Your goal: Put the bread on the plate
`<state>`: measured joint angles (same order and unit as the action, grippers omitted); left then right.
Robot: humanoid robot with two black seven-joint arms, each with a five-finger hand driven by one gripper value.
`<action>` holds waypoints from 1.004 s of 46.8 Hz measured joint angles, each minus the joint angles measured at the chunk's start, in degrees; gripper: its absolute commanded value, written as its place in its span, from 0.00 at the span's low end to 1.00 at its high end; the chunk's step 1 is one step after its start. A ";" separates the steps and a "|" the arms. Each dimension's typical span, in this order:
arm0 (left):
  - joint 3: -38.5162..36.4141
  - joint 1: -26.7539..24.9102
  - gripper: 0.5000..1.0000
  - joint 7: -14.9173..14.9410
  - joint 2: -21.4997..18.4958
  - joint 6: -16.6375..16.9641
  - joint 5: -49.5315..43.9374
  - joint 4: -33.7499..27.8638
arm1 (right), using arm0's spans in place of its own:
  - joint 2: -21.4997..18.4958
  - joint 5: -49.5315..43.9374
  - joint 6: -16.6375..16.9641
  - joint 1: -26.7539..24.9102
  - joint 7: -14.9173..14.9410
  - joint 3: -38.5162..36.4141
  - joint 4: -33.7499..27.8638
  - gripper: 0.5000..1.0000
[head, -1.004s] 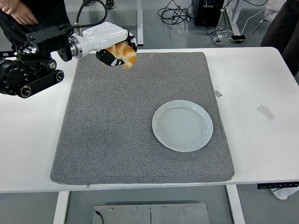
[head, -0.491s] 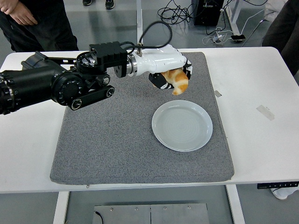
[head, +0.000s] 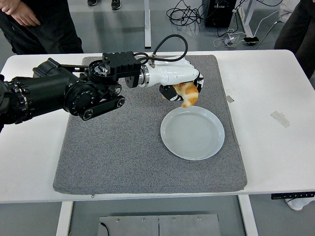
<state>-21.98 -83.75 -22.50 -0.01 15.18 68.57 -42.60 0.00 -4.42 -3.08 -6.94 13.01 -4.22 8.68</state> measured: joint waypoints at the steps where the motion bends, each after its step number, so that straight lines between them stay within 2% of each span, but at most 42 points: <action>1: 0.02 0.06 0.00 -0.07 0.00 0.00 -0.02 -0.01 | 0.00 0.00 0.00 -0.01 -0.01 0.00 0.00 1.00; 17: 0.71 1.73 0.00 -1.33 0.01 0.00 -0.10 -3.29 | 0.00 0.02 0.00 -0.01 -0.01 0.00 0.00 1.00; 22: 0.71 3.12 0.00 -2.81 0.00 0.00 -0.10 -4.06 | 0.00 0.00 0.00 -0.01 0.00 0.00 -0.03 1.00; 47: 0.72 7.10 0.00 -2.82 0.01 0.02 0.07 -4.34 | 0.00 0.00 0.00 -0.01 -0.01 0.00 0.01 1.00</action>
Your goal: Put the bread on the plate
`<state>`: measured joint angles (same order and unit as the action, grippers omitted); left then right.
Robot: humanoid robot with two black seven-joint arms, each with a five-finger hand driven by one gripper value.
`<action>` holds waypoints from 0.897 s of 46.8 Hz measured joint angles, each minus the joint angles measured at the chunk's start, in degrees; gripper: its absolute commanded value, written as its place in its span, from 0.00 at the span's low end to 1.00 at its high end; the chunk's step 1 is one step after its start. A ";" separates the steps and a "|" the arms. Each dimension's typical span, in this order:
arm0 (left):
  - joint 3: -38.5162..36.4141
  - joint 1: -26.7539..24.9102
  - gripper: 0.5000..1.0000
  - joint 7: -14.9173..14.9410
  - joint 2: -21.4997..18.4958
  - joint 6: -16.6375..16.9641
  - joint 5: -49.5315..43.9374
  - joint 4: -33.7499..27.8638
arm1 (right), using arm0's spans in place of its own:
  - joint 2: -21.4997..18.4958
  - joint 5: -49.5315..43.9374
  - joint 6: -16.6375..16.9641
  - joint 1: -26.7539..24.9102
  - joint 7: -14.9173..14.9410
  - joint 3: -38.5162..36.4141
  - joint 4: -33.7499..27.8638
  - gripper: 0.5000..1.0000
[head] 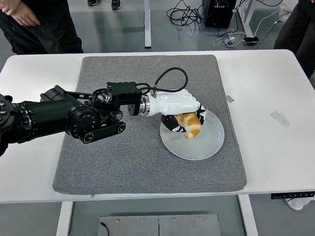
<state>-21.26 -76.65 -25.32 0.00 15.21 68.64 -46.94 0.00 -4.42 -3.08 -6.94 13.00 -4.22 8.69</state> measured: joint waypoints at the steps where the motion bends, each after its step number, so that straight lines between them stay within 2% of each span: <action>1: 0.00 0.09 0.00 0.00 0.00 0.00 0.04 0.00 | 0.00 0.01 0.00 0.00 0.00 0.00 0.00 1.00; 42: -0.19 3.52 0.00 -0.17 0.00 0.09 1.14 0.00 | 0.00 0.01 0.00 0.00 0.00 0.00 -0.03 1.00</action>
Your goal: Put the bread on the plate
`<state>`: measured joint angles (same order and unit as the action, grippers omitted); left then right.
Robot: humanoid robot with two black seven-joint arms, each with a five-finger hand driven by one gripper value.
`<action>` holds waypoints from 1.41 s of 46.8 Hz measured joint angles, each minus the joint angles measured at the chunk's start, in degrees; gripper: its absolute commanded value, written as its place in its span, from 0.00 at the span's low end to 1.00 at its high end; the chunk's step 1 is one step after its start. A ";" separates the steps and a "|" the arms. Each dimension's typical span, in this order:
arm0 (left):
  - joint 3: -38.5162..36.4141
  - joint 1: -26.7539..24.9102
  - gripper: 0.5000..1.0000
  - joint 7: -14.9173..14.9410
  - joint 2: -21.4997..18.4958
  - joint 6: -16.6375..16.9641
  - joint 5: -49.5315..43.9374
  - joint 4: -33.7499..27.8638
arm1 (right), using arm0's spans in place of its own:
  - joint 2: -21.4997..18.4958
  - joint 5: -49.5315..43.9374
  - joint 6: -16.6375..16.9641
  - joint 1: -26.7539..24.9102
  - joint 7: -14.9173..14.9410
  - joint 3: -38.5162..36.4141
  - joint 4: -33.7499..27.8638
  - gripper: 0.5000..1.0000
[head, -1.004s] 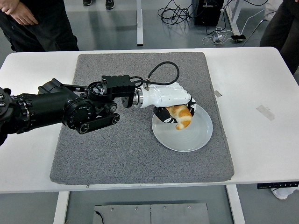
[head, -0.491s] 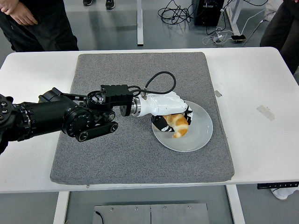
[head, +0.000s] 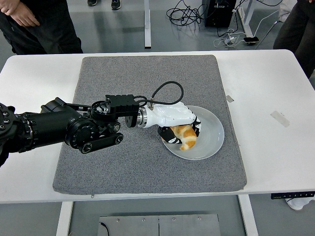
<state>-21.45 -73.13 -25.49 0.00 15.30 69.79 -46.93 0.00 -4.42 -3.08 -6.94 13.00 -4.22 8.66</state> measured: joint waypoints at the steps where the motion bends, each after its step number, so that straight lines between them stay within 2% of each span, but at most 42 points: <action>1: 0.00 0.00 0.00 0.00 0.00 0.00 0.00 0.00 | 0.00 0.00 0.00 0.00 0.00 0.00 -0.01 1.00; 3: 0.00 0.01 0.00 0.01 0.00 0.00 -0.13 0.00 | 0.00 0.00 0.00 0.00 0.00 0.00 -0.01 1.00; 5: 0.00 0.06 0.34 0.18 0.00 -0.03 -0.66 0.00 | 0.00 -0.01 0.00 0.00 0.00 0.00 0.01 1.00; 9: -0.01 0.08 0.76 0.56 0.00 -0.13 -1.06 0.00 | 0.00 -0.01 0.00 0.00 0.00 0.00 0.03 1.00; 11: -0.04 0.08 0.88 0.59 0.00 -0.22 -1.15 0.00 | 0.00 -0.01 0.00 0.00 0.00 0.00 0.02 1.00; 13: -0.05 0.08 0.92 0.61 0.00 -0.28 -1.21 0.00 | 0.00 -0.01 0.00 0.00 0.00 0.00 0.01 1.00; 31: 0.26 -0.90 0.95 0.39 0.00 -1.07 -3.97 -0.34 | 0.00 0.01 0.00 0.00 0.00 0.00 0.01 1.00; 41: 6.52 -6.47 0.95 0.44 0.01 -11.00 -14.87 -4.06 | 0.00 0.02 0.00 0.00 0.00 0.00 -0.01 1.00; 53: 11.76 -13.21 0.95 0.53 -0.07 -19.26 -25.19 -4.15 | 0.00 0.01 0.00 0.00 0.00 0.00 0.01 1.00; 58: 15.06 -14.61 0.95 0.51 -3.03 -20.89 -29.66 -4.04 | 0.00 0.00 0.00 0.01 0.02 0.00 0.02 1.00; 66: 21.03 -14.18 0.95 0.28 -9.36 -21.11 -34.31 -2.17 | 0.00 -0.01 0.00 0.00 0.01 0.00 0.03 1.00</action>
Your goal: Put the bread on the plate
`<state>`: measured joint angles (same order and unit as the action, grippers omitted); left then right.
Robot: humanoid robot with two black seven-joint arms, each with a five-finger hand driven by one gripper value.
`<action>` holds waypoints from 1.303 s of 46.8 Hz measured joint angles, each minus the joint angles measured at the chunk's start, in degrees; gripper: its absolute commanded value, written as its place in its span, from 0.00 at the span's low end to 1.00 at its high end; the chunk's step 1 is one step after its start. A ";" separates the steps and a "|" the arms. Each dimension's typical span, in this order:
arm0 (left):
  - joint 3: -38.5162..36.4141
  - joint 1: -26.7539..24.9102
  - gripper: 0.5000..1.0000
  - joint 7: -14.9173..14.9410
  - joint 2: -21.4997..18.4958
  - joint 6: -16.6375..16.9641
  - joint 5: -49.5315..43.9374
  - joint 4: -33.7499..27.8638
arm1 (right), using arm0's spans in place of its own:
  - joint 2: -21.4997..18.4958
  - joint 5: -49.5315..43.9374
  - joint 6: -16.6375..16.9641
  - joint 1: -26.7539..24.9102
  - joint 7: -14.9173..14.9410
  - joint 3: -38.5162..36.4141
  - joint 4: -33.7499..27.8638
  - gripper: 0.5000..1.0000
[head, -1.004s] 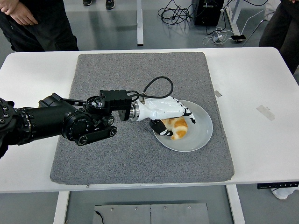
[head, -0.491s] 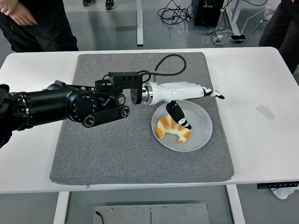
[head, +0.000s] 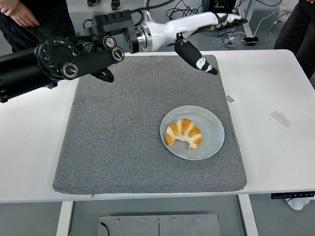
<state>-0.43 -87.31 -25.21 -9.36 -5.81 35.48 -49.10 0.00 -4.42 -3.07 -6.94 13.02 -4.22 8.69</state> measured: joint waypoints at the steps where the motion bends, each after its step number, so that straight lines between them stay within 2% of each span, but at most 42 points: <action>1: 0.63 0.15 0.95 -0.01 -0.47 0.02 -0.37 0.49 | 0.00 0.00 0.00 0.00 0.00 0.00 -0.01 1.00; 7: 4.11 1.50 0.95 0.02 -3.13 -0.53 -4.83 7.41 | 0.00 0.00 0.00 0.01 0.00 0.00 -0.02 1.00; 16: 6.22 5.64 0.95 0.34 -3.58 -3.91 -17.26 19.52 | 0.00 0.02 0.00 0.01 0.00 0.00 -0.03 1.00; 25: 8.65 10.93 0.95 0.40 -3.19 -3.97 -26.19 24.63 | 0.00 0.00 0.00 -0.02 -0.01 -0.02 -0.04 1.00; 32: 14.35 15.01 0.95 1.50 -1.35 -3.94 -27.23 29.35 | 0.00 0.00 0.00 0.00 0.00 -0.03 -0.01 1.00; 40: 22.00 18.12 0.95 3.57 -0.28 -4.01 -27.99 30.57 | 0.00 0.00 0.00 -0.01 -0.01 0.00 -0.04 1.00; 43: 25.00 19.03 0.95 5.09 0.55 -4.02 -28.46 30.60 | 0.00 0.00 0.00 0.01 -0.01 0.00 -0.01 1.00; 55: 35.45 21.61 0.95 16.20 3.74 -3.98 -31.90 30.58 | 0.00 0.02 0.33 -0.02 -0.01 -0.21 0.85 1.00; 61: 36.32 22.67 0.95 16.83 4.13 -3.99 -32.50 30.55 | 0.00 0.03 0.35 -0.31 -0.04 -0.19 0.81 1.00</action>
<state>35.89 -64.64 -8.38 -5.23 -9.80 2.97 -18.55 0.00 -4.39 -2.73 -7.26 12.98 -4.40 9.50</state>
